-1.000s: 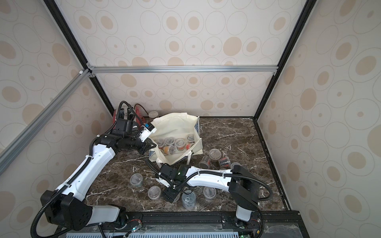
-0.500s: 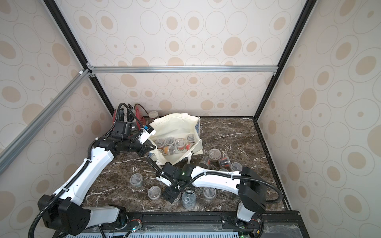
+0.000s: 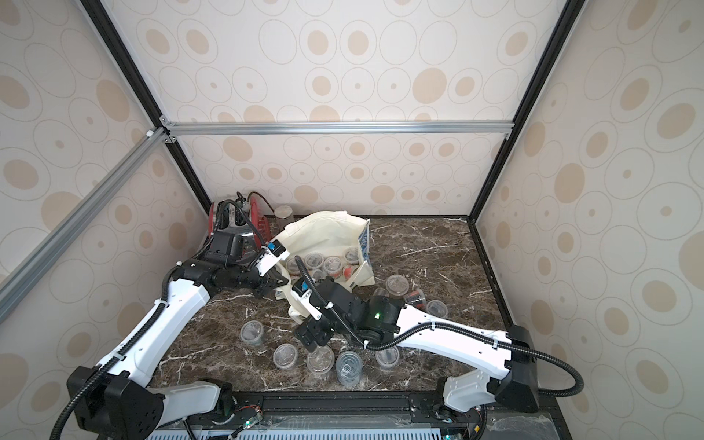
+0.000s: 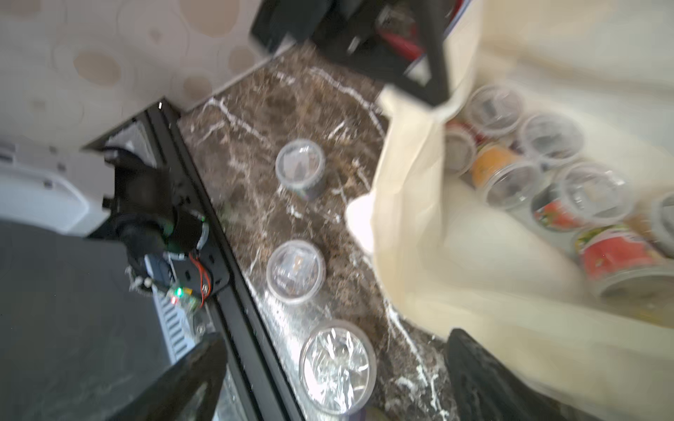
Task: Take out the seed jars from the canvas bag
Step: Pick up the seed jar from the canvas bag.
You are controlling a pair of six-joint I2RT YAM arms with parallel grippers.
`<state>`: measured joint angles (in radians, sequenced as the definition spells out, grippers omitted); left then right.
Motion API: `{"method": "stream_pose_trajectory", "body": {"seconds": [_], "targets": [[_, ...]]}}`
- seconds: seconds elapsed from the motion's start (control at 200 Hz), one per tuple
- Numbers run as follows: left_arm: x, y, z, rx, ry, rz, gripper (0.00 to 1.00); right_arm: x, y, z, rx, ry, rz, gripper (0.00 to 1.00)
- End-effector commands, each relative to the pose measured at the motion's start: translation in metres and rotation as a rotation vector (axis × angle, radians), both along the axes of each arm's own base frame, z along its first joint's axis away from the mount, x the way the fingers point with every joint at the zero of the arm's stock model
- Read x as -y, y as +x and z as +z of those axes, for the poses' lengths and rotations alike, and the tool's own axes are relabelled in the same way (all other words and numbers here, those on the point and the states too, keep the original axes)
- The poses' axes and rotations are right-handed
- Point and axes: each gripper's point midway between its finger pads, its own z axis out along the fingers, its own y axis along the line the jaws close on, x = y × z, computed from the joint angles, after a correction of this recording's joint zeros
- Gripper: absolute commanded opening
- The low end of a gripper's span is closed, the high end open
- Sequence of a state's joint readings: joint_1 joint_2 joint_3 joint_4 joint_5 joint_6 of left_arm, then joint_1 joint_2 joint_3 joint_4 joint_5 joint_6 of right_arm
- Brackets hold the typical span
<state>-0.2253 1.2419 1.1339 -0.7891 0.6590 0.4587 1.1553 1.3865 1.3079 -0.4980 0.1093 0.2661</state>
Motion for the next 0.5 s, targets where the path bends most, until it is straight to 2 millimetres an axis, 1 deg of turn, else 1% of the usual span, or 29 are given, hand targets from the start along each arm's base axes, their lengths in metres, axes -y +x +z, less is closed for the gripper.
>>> {"method": "stream_pose_trajectory", "body": {"seconds": [0.0,0.04,0.05,0.09,0.12,0.125,0.165,0.245,0.32,0.44,0.495], "targets": [[0.004,-0.026,-0.007,-0.016,-0.006,-0.110,0.00,0.011,0.064,0.000,0.006,0.031,-0.263,0.95],[0.006,-0.034,-0.008,-0.016,-0.017,-0.145,0.00,0.009,0.078,-0.004,-0.014,0.046,-0.299,0.94],[0.007,-0.036,-0.008,-0.017,-0.020,-0.153,0.00,0.008,0.084,-0.006,-0.017,0.051,-0.314,0.94],[0.008,-0.041,-0.010,-0.026,-0.030,-0.176,0.00,0.004,0.097,-0.014,-0.016,0.050,-0.347,0.94],[0.008,-0.042,-0.011,-0.032,-0.033,-0.178,0.00,0.002,0.104,-0.020,-0.017,0.042,-0.371,0.94],[0.008,-0.042,-0.011,-0.033,-0.033,-0.177,0.00,0.000,0.106,-0.024,-0.023,0.037,-0.379,0.94],[0.009,-0.042,-0.013,-0.042,-0.034,-0.173,0.00,-0.002,0.113,-0.036,-0.043,0.026,-0.420,0.94],[0.008,-0.043,-0.016,-0.047,-0.033,-0.168,0.00,-0.010,0.122,-0.064,-0.092,0.026,-0.457,0.94],[0.009,-0.045,-0.017,-0.046,-0.035,-0.183,0.00,-0.010,0.129,-0.088,-0.128,0.027,-0.484,0.93],[0.009,-0.045,-0.016,-0.049,-0.033,-0.181,0.00,-0.008,0.138,-0.114,-0.211,0.051,-0.527,0.92],[0.010,-0.046,-0.013,-0.048,-0.037,-0.189,0.00,-0.011,0.141,-0.125,-0.263,0.083,-0.534,0.92]]}}
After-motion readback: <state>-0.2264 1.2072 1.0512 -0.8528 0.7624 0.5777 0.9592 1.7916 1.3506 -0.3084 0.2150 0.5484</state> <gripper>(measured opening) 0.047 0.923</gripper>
